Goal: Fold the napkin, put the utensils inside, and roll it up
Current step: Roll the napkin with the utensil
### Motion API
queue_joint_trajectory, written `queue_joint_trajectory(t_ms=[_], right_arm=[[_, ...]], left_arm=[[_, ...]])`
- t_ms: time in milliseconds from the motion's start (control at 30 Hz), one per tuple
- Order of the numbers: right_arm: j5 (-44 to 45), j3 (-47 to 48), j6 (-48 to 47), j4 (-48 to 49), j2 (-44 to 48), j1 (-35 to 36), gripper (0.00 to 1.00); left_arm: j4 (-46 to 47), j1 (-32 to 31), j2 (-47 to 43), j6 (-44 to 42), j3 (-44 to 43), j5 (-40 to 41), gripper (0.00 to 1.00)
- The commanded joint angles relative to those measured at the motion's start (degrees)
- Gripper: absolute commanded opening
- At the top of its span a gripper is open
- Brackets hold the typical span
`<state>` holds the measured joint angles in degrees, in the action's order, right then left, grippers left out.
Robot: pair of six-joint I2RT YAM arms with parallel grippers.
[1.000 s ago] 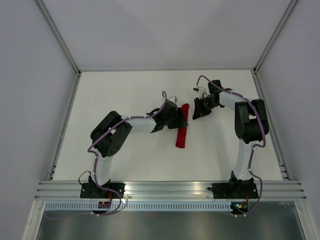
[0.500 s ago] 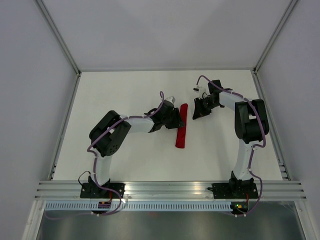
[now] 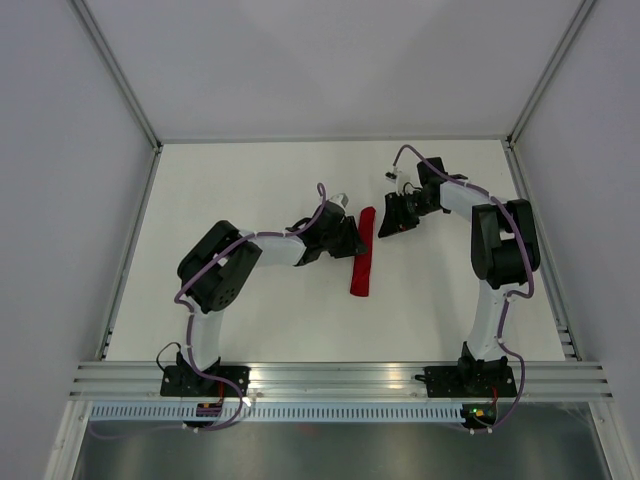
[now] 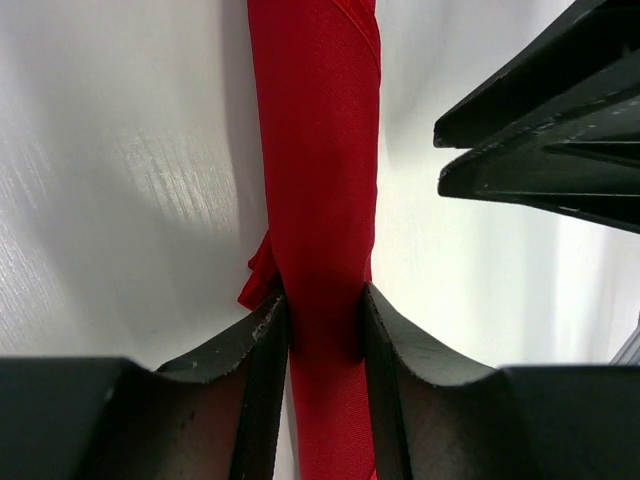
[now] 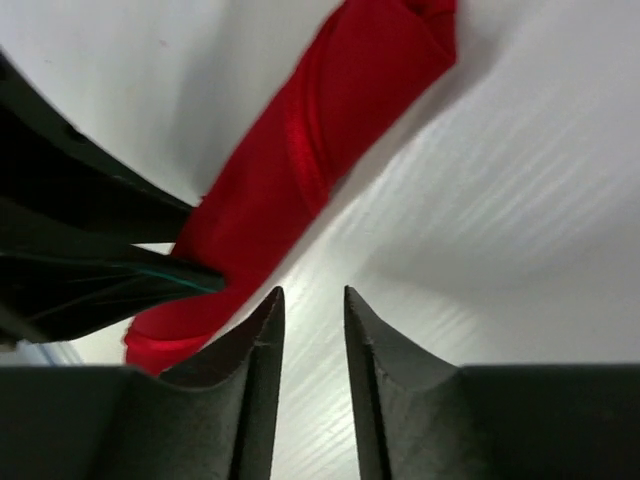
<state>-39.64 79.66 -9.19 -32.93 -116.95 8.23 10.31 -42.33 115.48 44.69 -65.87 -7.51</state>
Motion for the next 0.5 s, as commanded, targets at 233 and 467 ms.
queue_joint_trajectory(t_ms=[233,467], right_arm=[[-8.53,3.14,1.63,-1.26,-1.53,0.56,0.64],[-11.33,2.0,5.14,4.26,-4.61,1.09,0.72]], left_arm=[[3.23,1.11,-1.4,-0.21,2.5,-2.77,0.38],[4.63,1.11,0.01,1.1,2.5,-4.36,0.35]])
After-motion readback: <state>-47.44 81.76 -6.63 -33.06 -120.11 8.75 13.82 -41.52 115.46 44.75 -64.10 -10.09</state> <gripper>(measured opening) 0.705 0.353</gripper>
